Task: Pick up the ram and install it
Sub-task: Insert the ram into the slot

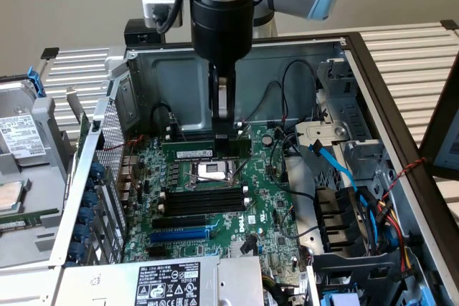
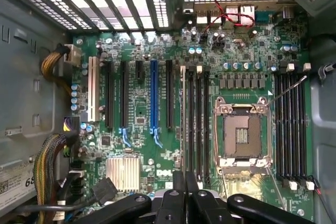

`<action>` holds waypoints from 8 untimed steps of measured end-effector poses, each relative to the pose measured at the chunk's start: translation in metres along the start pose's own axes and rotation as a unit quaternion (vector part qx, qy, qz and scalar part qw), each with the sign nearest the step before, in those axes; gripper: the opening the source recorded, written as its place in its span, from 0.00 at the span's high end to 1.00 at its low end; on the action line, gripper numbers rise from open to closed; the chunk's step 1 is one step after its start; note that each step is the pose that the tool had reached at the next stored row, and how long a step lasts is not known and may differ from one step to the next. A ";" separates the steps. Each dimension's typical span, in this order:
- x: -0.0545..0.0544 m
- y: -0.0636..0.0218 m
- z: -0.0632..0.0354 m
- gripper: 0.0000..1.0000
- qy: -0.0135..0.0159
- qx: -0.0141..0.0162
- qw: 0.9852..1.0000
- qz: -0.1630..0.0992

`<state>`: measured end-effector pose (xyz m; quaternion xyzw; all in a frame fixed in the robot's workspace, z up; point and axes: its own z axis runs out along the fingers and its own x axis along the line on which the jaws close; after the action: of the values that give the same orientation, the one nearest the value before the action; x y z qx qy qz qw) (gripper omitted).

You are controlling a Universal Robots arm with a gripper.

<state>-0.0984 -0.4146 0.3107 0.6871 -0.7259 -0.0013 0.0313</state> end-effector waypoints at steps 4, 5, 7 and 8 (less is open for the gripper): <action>0.000 -0.0003 0.0074 0.88 0.000 0.000 1.000 0.000; 0.000 -0.0003 0.0091 0.88 0.000 0.000 1.000 0.000; -0.001 -0.0001 0.0128 0.88 0.000 0.000 1.000 0.000; -0.001 0.0001 0.0146 0.88 0.000 0.000 1.000 0.000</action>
<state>-0.0992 -0.4145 0.2961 0.6875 -0.7255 -0.0013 0.0312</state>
